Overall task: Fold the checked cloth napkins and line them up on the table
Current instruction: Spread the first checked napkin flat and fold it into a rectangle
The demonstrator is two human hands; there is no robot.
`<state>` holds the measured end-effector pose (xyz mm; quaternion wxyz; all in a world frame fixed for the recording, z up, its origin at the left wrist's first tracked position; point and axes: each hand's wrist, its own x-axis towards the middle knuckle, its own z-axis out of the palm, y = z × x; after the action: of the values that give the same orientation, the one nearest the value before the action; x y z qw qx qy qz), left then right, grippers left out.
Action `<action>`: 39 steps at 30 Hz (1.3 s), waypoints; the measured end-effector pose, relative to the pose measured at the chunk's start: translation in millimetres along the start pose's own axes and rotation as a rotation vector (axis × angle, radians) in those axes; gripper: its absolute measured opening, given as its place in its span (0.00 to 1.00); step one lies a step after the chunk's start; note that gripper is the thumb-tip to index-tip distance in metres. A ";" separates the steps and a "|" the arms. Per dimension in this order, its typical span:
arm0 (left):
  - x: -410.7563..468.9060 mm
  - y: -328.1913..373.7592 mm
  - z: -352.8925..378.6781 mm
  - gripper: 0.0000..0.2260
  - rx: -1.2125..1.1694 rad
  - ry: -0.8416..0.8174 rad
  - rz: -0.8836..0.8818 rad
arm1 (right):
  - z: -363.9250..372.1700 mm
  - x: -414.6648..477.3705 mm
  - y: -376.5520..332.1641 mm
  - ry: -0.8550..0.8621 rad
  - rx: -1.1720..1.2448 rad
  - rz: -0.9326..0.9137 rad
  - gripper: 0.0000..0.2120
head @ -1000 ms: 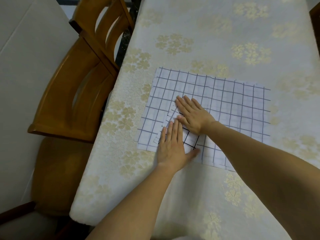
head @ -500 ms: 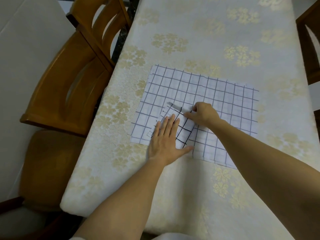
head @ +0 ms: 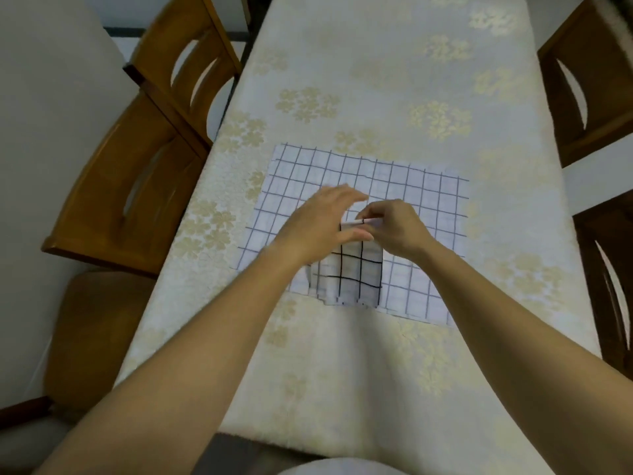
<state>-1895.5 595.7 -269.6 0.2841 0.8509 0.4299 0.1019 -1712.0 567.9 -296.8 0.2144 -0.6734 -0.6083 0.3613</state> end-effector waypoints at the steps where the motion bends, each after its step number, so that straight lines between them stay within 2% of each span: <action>1: 8.6 11.7 -10.1 0.32 0.016 -0.137 -0.036 | -6.6 -4.5 -4.1 -0.018 -0.008 -0.027 0.05; 3: 14.8 29.2 -17.9 0.33 0.011 -0.267 -0.128 | -17.4 -16.2 -6.1 0.002 0.083 -0.039 0.10; 5: 9.5 44.4 -18.3 0.32 -0.015 -0.272 -0.191 | -27.6 -33.0 -5.7 0.033 0.275 -0.030 0.17; 8: 0.3 59.9 -13.7 0.27 0.013 -0.252 -0.211 | -40.4 -54.0 -1.8 0.002 0.440 -0.016 0.22; 11: -6.0 74.6 -7.1 0.19 0.038 -0.174 -0.239 | -49.6 -68.9 6.6 -0.014 0.475 -0.028 0.19; 14: -15.2 91.6 -4.5 0.09 -0.062 -0.118 -0.262 | -59.0 -88.6 25.1 -0.039 0.477 -0.005 0.13; 17: -25.2 101.1 -1.3 0.08 -0.119 -0.038 -0.265 | -68.0 -111.5 47.3 -0.054 0.547 0.050 0.08; 23: -44.3 109.4 12.4 0.04 -0.398 0.038 -0.288 | -76.7 -149.4 76.9 -0.075 0.580 0.124 0.08; 25: -51.9 109.9 16.2 0.08 -0.503 0.023 -0.305 | -79.6 -160.8 81.6 -0.003 0.613 0.148 0.08; 28: -62.8 114.1 26.0 0.21 -0.726 0.015 -0.355 | -84.3 -176.1 75.3 0.204 0.758 0.168 0.08; 31: -72.7 129.5 32.0 0.21 -0.947 0.125 -0.417 | -79.9 -189.0 62.0 0.233 1.075 0.249 0.19; 32: -76.2 129.5 34.4 0.26 -1.004 0.137 -0.443 | -75.3 -193.1 58.7 0.215 1.107 0.268 0.24; 34: -85.3 128.1 35.6 0.27 -1.078 0.178 -0.448 | -62.7 -200.5 53.9 0.218 1.023 0.292 0.28; 37: -105.0 120.4 31.4 0.29 -1.076 0.213 -0.389 | -50.4 -214.8 39.1 0.327 0.861 0.241 0.16; 39: -119.0 114.9 26.3 0.32 -1.036 0.218 -0.371 | -46.2 -226.5 26.8 0.326 0.792 0.235 0.24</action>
<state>-1879.6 437.5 -217.1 0.6321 0.4948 0.4931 0.3353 -1659.5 349.7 -235.3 0.5065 -0.6521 -0.3003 0.4776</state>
